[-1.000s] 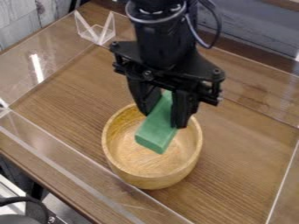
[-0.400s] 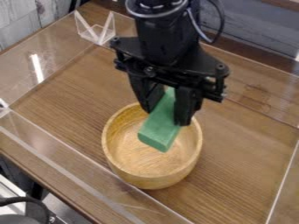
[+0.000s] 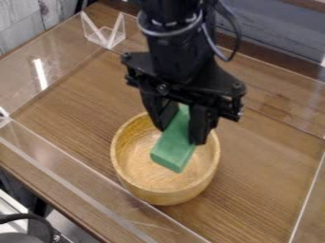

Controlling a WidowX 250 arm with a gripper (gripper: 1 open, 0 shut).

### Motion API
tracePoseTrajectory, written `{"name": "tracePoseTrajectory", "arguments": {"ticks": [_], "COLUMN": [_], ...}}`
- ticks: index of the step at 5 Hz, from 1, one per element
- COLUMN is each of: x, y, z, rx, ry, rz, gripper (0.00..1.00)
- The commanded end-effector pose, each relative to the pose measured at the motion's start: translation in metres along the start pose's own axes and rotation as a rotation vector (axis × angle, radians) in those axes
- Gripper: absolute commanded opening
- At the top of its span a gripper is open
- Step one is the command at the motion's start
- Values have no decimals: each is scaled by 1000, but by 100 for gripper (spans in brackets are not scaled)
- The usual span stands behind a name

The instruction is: Put the green block in the brown bowl

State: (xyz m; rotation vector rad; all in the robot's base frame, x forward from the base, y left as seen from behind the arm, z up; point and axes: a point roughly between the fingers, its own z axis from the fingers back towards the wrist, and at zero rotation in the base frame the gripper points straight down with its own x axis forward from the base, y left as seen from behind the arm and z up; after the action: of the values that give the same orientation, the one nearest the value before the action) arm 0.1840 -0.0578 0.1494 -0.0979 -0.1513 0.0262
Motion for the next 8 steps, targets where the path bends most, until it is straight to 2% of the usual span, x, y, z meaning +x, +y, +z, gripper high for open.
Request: {"name": "tracePoseTrajectory", "arguments": {"ticks": [1,3,8], "x": [5,5,7], "y": [-1,2,9], "z": [-2,-11,-18], "rx": [-10,-15,-31], "ry": [-27,-25,-22], "rz": [-4,-6,-4], "gripper": [0,0,0]}}
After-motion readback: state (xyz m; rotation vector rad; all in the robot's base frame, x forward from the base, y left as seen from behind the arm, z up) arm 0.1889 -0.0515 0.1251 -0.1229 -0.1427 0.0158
